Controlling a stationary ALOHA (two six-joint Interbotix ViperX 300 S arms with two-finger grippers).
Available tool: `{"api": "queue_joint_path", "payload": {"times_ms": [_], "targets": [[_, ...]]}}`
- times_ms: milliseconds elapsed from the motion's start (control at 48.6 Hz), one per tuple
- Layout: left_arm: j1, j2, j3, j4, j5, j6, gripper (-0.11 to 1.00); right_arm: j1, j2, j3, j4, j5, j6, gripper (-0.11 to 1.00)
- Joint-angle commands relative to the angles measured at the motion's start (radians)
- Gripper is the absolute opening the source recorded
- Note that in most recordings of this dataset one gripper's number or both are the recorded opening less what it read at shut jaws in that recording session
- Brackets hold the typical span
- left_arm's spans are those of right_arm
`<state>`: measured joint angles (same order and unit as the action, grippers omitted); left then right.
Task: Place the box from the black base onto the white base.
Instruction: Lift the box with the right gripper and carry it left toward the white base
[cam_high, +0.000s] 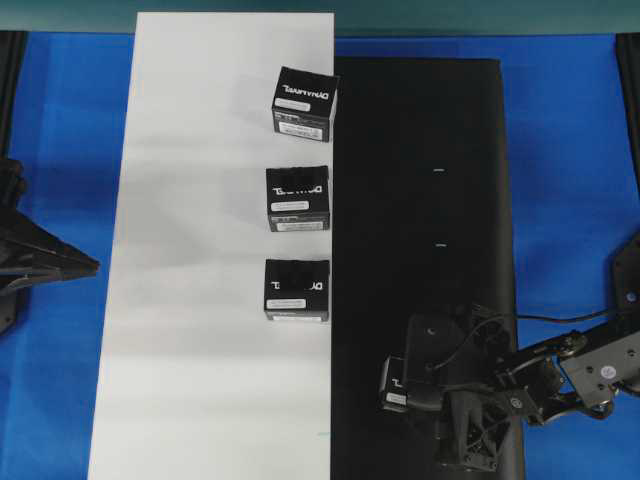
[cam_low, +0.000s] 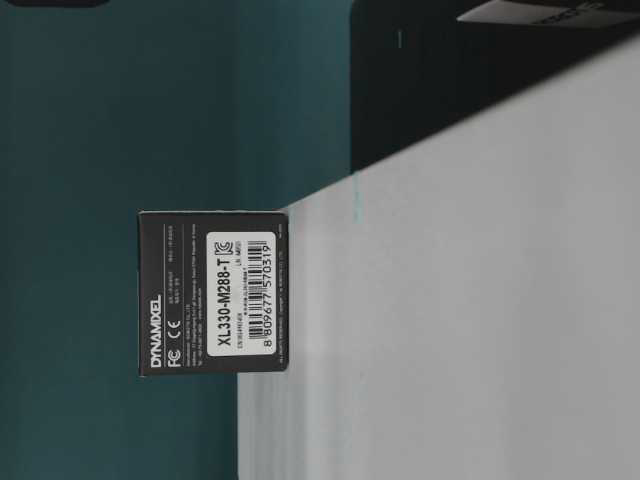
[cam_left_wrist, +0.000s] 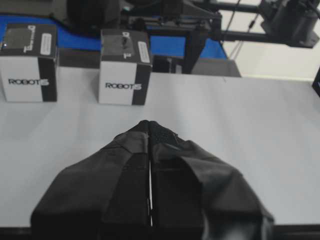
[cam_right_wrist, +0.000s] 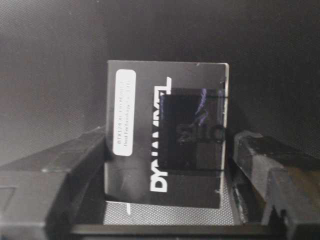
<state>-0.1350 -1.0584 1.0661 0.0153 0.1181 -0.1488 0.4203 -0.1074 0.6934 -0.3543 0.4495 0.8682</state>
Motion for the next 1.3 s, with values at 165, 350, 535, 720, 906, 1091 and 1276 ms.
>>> {"api": "queue_joint_path", "payload": {"times_ms": [165, 350, 535, 720, 906, 1091, 1276], "targets": [[-0.003, 0.003, -0.028, 0.002, -0.006, -0.002, -0.05, 0.014, -0.034, -0.006, 0.002, 0.005, 0.000, 0.58], [-0.003, 0.003, -0.026, 0.002, -0.006, -0.002, -0.05, 0.032, -0.077, -0.021, 0.002, 0.049, 0.000, 0.58], [-0.003, 0.003, -0.028, 0.002, -0.006, -0.002, -0.05, 0.054, -0.115, -0.095, 0.002, 0.150, -0.005, 0.58], [-0.003, 0.003, -0.026, 0.002, -0.005, 0.000, -0.05, 0.066, -0.104, -0.207, 0.002, 0.278, -0.008, 0.58], [-0.003, 0.003, -0.026, 0.003, -0.005, 0.000, -0.05, 0.067, -0.084, -0.316, -0.003, 0.357, -0.048, 0.58], [-0.003, 0.003, -0.028, 0.003, -0.005, 0.000, -0.05, 0.069, -0.031, -0.448, -0.003, 0.425, -0.143, 0.58], [-0.003, 0.002, -0.028, 0.002, -0.005, -0.002, -0.05, 0.058, 0.035, -0.541, -0.002, 0.463, -0.222, 0.58]]}}
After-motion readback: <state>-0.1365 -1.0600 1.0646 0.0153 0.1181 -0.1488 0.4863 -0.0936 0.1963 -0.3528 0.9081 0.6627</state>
